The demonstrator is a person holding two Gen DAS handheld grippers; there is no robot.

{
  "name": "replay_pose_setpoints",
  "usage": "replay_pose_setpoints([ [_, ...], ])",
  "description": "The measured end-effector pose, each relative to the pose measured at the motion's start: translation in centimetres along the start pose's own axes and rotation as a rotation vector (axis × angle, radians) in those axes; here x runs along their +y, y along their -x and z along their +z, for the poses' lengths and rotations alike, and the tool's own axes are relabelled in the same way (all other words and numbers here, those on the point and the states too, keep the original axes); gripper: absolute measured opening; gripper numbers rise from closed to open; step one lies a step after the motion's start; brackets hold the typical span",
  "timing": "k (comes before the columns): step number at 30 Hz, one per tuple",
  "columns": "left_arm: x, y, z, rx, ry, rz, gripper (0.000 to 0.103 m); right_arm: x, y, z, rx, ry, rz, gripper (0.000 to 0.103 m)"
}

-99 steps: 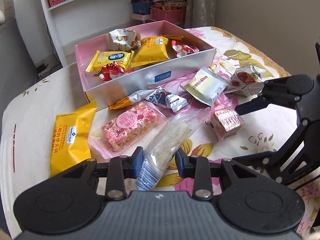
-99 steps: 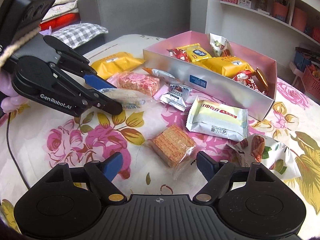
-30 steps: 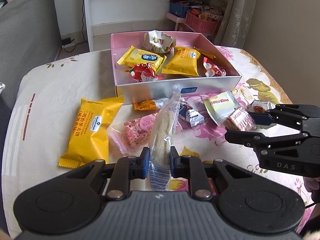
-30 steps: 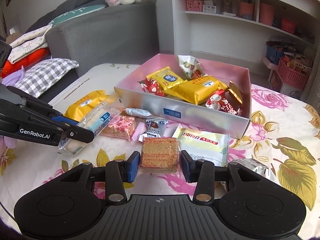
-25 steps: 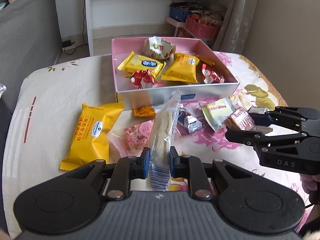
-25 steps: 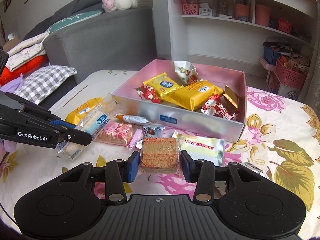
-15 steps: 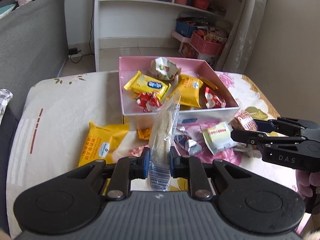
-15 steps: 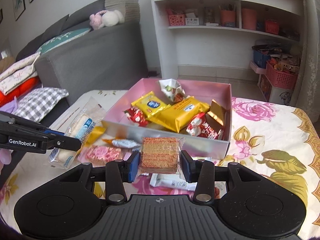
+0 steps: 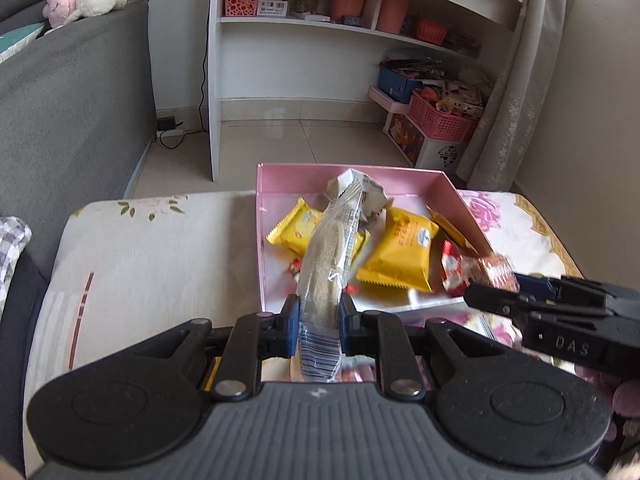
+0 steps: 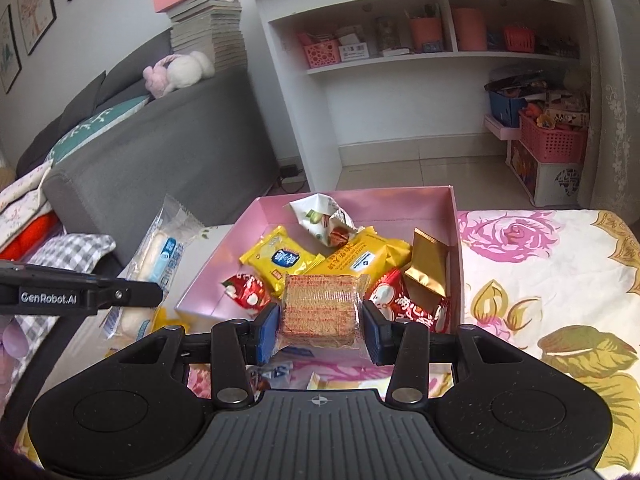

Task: Organize snacks
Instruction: 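Carry the bread roll and wafer cake over the pink box with both tools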

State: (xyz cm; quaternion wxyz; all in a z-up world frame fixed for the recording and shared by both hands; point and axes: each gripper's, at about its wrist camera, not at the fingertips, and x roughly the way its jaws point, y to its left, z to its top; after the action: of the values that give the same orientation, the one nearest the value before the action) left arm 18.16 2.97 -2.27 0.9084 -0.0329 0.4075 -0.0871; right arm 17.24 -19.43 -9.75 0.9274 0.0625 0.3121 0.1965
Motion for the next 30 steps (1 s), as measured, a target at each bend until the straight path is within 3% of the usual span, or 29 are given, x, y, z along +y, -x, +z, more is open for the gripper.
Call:
replay_pose_setpoints([
  [6,-0.1,-3.3,2.2,0.030,0.000,0.044,0.017,-1.2,-1.8,0.6,0.002,-0.073,-0.004,0.043],
  [19,-0.4,-7.8,3.4,0.081,-0.010,0.112,0.017,-2.4,-3.6,0.5,0.021,-0.132,-0.011,0.043],
  [30,-0.2,-8.9,3.7,0.026,-0.017,0.131,0.017,-2.5,-3.6,0.4,0.016,-0.142,-0.015,0.044],
])
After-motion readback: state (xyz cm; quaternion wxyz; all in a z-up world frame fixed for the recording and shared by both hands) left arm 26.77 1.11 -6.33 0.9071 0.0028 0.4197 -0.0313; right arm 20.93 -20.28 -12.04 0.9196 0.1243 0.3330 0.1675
